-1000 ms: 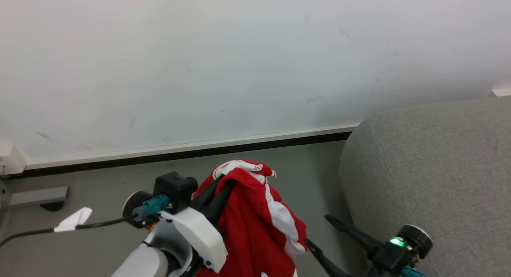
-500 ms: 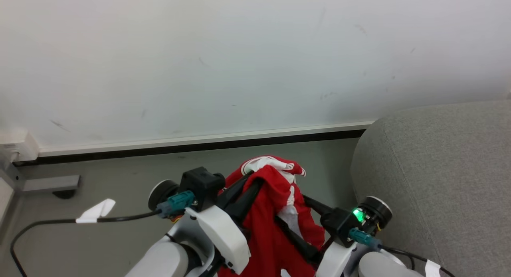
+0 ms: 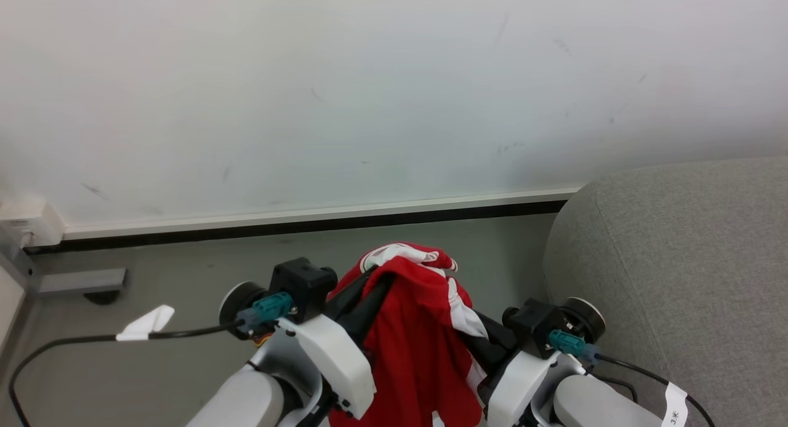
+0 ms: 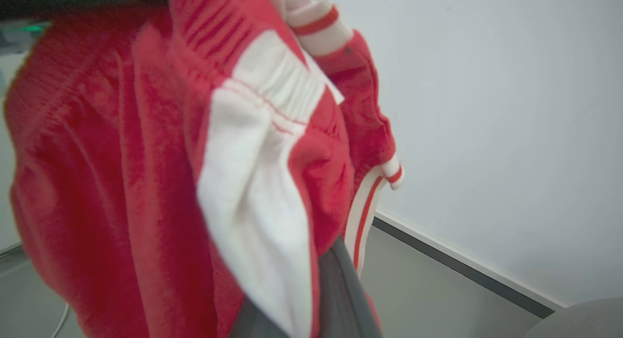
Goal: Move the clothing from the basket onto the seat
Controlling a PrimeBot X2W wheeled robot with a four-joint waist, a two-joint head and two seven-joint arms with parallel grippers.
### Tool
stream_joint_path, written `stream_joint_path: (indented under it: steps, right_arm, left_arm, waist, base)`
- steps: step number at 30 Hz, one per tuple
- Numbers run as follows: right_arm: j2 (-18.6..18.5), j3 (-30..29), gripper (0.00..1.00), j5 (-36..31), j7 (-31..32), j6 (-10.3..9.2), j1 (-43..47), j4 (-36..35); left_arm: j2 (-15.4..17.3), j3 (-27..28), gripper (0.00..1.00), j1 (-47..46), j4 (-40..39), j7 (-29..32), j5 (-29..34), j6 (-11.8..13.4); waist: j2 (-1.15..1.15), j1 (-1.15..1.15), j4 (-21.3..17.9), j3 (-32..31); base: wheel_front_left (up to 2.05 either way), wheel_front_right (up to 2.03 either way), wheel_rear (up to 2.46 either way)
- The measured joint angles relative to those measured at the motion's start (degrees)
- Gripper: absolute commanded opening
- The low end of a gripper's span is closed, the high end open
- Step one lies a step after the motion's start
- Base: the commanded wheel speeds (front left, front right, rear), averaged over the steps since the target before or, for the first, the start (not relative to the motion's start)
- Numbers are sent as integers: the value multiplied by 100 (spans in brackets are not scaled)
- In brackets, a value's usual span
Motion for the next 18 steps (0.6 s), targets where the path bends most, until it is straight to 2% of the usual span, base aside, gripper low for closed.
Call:
stream_joint_path:
  steps: [9, 10, 12, 13, 14, 18]
  right_arm:
    - [-101, -149, 0, 123, 1, 0, 38, -300]
    - [-111, -159, 0, 124, 1, 0, 47, -320]
    - [-124, -183, 0, 127, 1, 0, 65, -385]
    - [-130, -196, 0, 127, 0, 0, 72, -420]
    - [-134, -203, 0, 126, 0, 0, 77, -445]
    - [-156, -236, 0, 121, 1, 0, 134, -498]
  left_arm:
    - [51, -20, 0, 107, 166, -24, -16, 49]
    - [53, -21, 4, 114, 178, -24, -20, 60]
    - [59, -33, 24, 135, 200, -25, -40, 67]
    - [60, -29, 53, 154, 210, -30, -42, 92]
    - [60, -25, 100, 166, 218, -37, -43, 102]
    - [62, -27, 100, 202, 257, -81, -43, 143]
  waist:
    - [0, 0, 17, 25]
    - [0, 0, 17, 27]
    - [0, 0, 18, 28]
    - [0, 0, 18, 28]
    - [0, 0, 18, 31]
    - [0, 0, 24, 40]
  base:
    - [0, 0, 0]
    - [0, 0, 0]
    - [0, 0, 0]
    - [0, 0, 0]
    - [0, 0, 0]
    - [0, 0, 0]
